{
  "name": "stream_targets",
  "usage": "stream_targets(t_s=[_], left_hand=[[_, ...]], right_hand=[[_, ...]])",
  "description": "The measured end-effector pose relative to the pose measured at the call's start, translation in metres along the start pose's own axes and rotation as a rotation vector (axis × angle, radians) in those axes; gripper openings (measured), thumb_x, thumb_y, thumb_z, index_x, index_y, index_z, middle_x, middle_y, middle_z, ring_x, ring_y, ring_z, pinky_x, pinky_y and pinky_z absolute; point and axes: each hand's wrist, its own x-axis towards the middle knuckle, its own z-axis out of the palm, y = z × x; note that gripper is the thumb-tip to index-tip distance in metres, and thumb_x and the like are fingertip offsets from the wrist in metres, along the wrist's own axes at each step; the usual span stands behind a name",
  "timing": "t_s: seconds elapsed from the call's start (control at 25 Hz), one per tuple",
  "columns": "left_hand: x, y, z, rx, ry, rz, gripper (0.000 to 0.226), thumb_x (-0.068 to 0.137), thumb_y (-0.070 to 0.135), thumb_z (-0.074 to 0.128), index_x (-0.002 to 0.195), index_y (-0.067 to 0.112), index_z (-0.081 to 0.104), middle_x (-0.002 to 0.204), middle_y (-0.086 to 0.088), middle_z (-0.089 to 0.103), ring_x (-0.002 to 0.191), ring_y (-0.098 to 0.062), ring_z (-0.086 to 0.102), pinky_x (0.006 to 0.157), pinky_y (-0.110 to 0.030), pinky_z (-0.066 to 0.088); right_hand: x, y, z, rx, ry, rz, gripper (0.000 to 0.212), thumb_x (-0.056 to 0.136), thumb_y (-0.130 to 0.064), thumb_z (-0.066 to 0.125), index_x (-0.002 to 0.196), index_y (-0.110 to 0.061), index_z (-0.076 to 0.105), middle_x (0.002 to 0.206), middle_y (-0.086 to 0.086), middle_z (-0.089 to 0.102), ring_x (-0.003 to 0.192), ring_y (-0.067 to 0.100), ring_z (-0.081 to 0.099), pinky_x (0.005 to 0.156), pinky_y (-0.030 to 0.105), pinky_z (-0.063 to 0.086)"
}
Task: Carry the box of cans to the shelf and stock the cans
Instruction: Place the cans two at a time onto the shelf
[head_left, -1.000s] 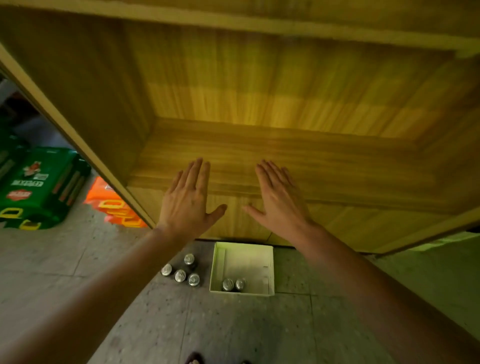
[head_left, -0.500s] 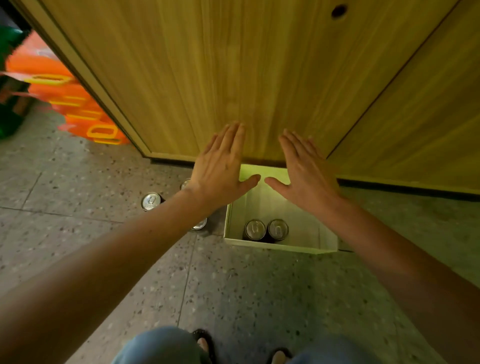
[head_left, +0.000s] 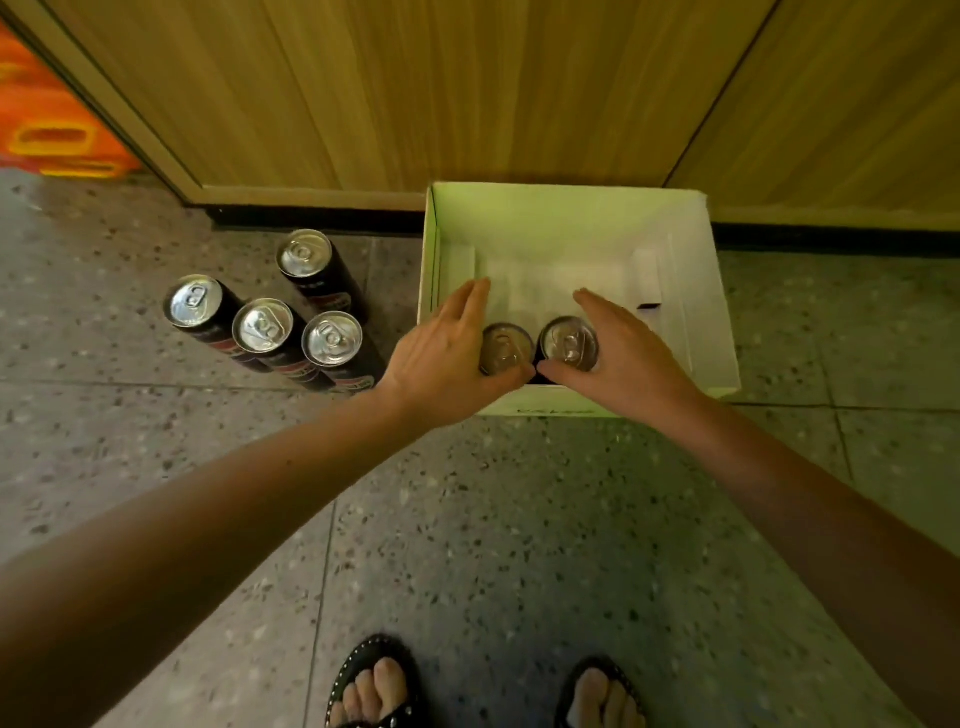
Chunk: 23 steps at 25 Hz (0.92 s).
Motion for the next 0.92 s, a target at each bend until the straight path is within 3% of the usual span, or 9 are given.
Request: stream_targets(t_s=[0.2,0.44,0.56,0.6,0.76,0.92], left_hand=[[0.007,-0.003,0.026,-0.171,-0.062,0.012,0.090,0.075,0.049,0.065,0.143,0.013,0.018,0.140,-0.010,0.046,0.120,-0.030,0.052,0.097,-0.039,0.045],[0.023,-0.005,0.027,-0.422,-0.143,-0.062,0.069,0.067,0.045,0.074,0.117,0.014,0.039,0.116,-0.008,0.058,0.101,-0.026,0.060,0.083,-0.040,0.053],[0.031,-0.006,0.024,-0.537,-0.153,-0.071,0.063,0.067,0.033,0.078,0.116,0.013,0.042,0.110,-0.004,0.058,0.097,-0.020,0.058,0.072,-0.023,0.052],[0.034,-0.007,0.023,-0.550,-0.149,-0.064,0.064,0.066,0.029,0.079,0.116,0.013,0.043,0.109,-0.003,0.057,0.097,-0.019,0.057,0.071,-0.020,0.050],[0.044,-0.013,0.023,-0.544,-0.159,-0.026,0.068,0.059,0.017,0.084,0.115,0.012,0.045,0.112,-0.006,0.060,0.100,-0.020,0.059,0.083,-0.031,0.053],[0.046,-0.015,0.028,-0.556,-0.091,-0.052,0.063,0.055,0.017,0.086,0.107,0.014,0.050,0.100,0.002,0.059,0.089,-0.013,0.056,0.067,-0.013,0.045]], right_hand=[[0.008,0.016,0.013,0.275,-0.079,0.055,0.067,0.072,-0.028,0.073,0.128,-0.017,0.038,0.120,0.005,0.057,0.103,0.020,0.056,0.080,0.027,0.043],[0.030,0.022,0.010,0.402,-0.170,-0.031,0.060,0.070,-0.014,0.076,0.119,-0.015,0.042,0.109,0.000,0.054,0.102,0.017,0.056,0.085,0.029,0.047],[0.039,0.026,0.012,0.441,-0.126,-0.069,0.060,0.064,-0.011,0.080,0.114,-0.013,0.047,0.106,0.001,0.057,0.097,0.015,0.056,0.080,0.019,0.046],[0.043,0.028,0.013,0.469,-0.123,-0.067,0.060,0.062,-0.009,0.081,0.112,-0.012,0.049,0.105,0.002,0.058,0.096,0.014,0.056,0.078,0.016,0.046],[0.051,0.034,0.013,0.546,-0.148,-0.034,0.061,0.056,-0.005,0.083,0.110,-0.012,0.055,0.104,0.003,0.061,0.097,0.015,0.058,0.081,0.019,0.047],[0.051,0.037,0.014,0.540,-0.088,-0.045,0.057,0.055,-0.008,0.084,0.106,-0.013,0.059,0.096,-0.003,0.064,0.086,-0.002,0.060,0.073,0.006,0.047]])
